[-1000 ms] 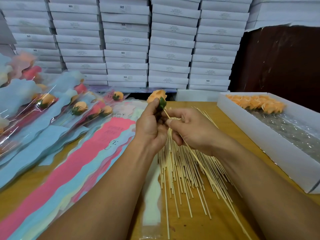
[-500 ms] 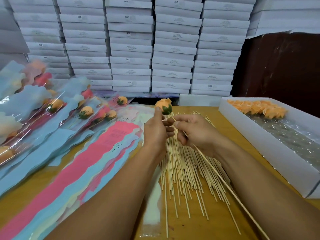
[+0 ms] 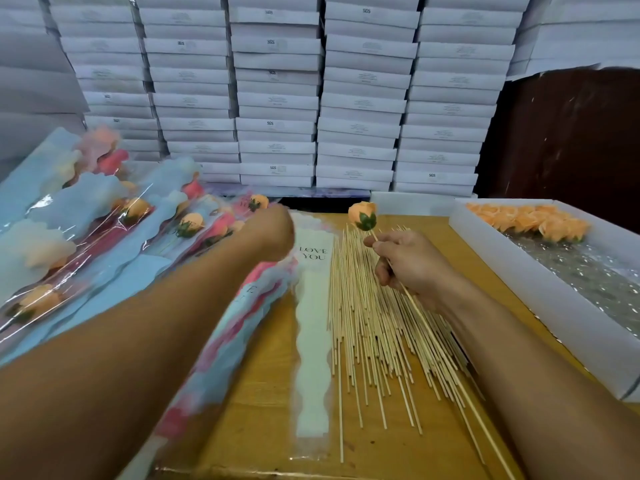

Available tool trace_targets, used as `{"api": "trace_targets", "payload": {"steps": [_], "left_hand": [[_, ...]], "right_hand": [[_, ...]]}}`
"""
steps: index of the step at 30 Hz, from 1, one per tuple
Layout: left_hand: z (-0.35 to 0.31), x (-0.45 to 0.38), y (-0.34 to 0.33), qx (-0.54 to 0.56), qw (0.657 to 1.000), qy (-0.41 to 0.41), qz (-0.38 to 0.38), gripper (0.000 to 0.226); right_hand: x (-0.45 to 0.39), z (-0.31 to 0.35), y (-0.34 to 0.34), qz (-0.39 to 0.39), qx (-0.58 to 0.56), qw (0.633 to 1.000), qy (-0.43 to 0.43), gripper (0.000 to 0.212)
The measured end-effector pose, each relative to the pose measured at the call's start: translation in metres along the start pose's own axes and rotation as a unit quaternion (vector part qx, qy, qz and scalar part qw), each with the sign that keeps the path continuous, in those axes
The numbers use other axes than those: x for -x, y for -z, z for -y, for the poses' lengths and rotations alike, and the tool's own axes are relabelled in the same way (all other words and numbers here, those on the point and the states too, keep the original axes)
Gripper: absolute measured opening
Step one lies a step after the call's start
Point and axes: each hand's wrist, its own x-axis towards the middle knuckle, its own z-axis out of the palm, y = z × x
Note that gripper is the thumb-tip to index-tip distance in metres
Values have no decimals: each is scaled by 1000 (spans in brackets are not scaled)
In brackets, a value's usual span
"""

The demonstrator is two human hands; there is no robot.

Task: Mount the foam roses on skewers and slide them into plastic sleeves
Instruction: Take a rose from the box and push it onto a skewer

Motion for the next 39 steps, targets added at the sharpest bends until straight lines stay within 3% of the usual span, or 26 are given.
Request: {"api": "trace_targets", "payload": {"steps": [4,8,14,21,34,39], "left_hand": [[61,-2,-21,-94,994,-33,54,46],[98,-8,-50,-100,991,-49,74,53],[104,-5,-64,-69,997,-12,42,53],[102,-1,-65,-56,998,-22,-9,48],[88,8,-55,-177,981,-60,-60,39],[76,16,-45,-216,972,-48,-74,37]], "right_hand": [[-3,-3,-3,1,6,1000,0,20],[-5,-6,-3,4,7,1000,4,22],[-5,-6,-3,7,14,1000,-1,26],[0,-2,-3,19,22,1000,-9,23],[4,2,-5,25,25,999,-27,18],[7,5,-8,74,-15,993,-95,28]]}}
